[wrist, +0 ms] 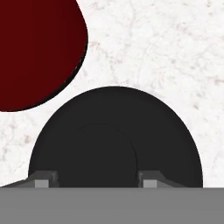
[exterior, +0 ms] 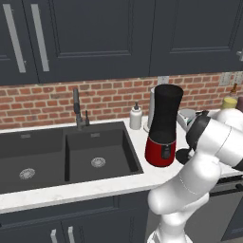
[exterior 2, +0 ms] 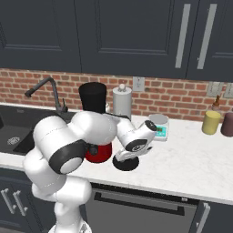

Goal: Close the lid blender by securely placing the lid on top.

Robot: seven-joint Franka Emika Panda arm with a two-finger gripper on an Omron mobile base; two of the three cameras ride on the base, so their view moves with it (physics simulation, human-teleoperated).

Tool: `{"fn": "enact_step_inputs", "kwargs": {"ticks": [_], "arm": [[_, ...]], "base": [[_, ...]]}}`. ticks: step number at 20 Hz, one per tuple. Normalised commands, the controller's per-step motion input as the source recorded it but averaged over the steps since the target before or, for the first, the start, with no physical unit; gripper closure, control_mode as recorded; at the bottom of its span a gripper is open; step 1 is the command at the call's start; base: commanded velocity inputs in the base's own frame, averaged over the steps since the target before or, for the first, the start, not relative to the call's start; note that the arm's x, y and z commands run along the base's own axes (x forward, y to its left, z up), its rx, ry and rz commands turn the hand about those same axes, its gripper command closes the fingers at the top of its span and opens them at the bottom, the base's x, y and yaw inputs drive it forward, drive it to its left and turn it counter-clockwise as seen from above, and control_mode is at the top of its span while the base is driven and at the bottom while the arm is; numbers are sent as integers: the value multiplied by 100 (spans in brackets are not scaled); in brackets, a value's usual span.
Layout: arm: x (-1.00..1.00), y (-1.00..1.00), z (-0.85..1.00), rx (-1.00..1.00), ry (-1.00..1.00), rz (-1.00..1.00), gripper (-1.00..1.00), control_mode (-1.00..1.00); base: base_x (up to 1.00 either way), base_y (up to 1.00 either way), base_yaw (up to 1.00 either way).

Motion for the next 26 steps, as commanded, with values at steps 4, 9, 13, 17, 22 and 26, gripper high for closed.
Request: {"fn": "enact_step_inputs", "kwargs": {"ticks": [4,9,13,17,22,26], "arm": [[-46,0,56,0,-2,0,100,-100],[-43,0,78,0,0,0,100,-100],[-37,0,86,0,-4,0,100,-100],[-34,1,80,0,-11,0,100,-100],[-31,3,79,0,-16,-2,100,-100],[-24,11,80,0,-16,-2,100,-100]], "base": [[0,0,0],[0,0,0],[0,0,0],[0,0,0],[0,0,0],[0,0,0]]}}
